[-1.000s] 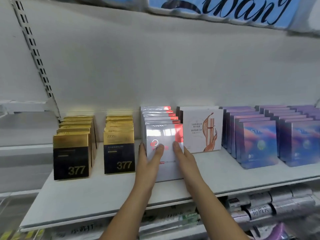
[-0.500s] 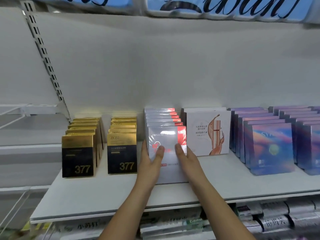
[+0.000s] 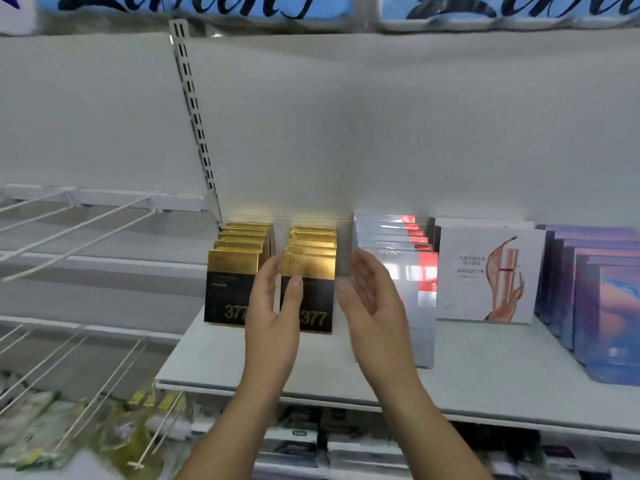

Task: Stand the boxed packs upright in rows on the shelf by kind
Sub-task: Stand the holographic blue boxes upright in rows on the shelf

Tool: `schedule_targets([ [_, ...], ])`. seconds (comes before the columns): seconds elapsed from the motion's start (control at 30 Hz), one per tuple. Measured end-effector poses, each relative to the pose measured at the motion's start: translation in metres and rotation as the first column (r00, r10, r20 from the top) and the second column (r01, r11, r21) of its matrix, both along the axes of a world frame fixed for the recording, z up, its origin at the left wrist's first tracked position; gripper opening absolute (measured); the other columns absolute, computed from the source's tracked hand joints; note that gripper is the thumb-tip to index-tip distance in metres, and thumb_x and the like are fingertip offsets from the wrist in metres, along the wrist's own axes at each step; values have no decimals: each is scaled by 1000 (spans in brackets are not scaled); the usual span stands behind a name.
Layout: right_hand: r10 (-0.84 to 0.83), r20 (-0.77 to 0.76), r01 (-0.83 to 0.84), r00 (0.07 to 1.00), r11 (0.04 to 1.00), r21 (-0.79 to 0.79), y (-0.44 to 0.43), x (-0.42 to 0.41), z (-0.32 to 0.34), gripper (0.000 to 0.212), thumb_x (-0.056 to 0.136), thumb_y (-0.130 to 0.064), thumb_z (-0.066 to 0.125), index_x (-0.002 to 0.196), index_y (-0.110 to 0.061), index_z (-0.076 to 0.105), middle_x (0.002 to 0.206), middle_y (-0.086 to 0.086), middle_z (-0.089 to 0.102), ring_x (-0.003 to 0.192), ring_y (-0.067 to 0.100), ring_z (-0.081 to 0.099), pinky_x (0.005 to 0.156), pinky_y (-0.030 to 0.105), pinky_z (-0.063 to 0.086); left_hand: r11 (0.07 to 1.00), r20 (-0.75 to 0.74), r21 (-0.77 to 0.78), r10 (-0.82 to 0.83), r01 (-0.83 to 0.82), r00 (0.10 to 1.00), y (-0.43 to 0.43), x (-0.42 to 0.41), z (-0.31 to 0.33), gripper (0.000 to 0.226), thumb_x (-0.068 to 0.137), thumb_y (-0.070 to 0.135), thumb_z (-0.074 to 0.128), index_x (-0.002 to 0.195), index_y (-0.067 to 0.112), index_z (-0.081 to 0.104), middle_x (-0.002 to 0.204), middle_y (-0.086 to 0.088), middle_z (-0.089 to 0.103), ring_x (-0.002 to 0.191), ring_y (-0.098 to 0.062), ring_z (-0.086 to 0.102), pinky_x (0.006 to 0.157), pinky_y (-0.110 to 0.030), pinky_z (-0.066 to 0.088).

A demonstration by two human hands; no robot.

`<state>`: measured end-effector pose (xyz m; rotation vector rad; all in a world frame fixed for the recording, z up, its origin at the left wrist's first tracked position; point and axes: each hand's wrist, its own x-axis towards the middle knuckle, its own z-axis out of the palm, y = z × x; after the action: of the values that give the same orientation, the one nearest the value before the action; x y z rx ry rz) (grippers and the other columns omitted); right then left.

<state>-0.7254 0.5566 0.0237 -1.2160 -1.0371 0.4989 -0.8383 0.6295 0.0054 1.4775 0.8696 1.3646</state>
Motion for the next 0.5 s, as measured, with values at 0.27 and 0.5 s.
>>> schedule_targets([
  [0.27, -158, 25, 160, 987, 968, -191, 49, -41, -35, 74, 95, -15, 65, 109, -82, 37, 113, -57, 47, 112, -31, 44, 85, -3, 40, 969, -139, -209, -164, 133, 976, 37, -7, -36, 56, 104, 31, 56, 155, 35, 34, 158, 8, 43, 146, -14, 39, 122, -49, 34],
  [0.5, -314, -106, 261, 944, 902, -344, 91, -31, -47, 54, 101, -17, 53, 151, -29, 36, 143, -6, 53, 132, 15, 49, 109, 37, 43, 925, -80, -318, -244, 208, 966, 65, 9, -32, 52, 107, 21, 50, 156, 29, 34, 148, 5, 51, 137, -15, 47, 108, -31, 39],
])
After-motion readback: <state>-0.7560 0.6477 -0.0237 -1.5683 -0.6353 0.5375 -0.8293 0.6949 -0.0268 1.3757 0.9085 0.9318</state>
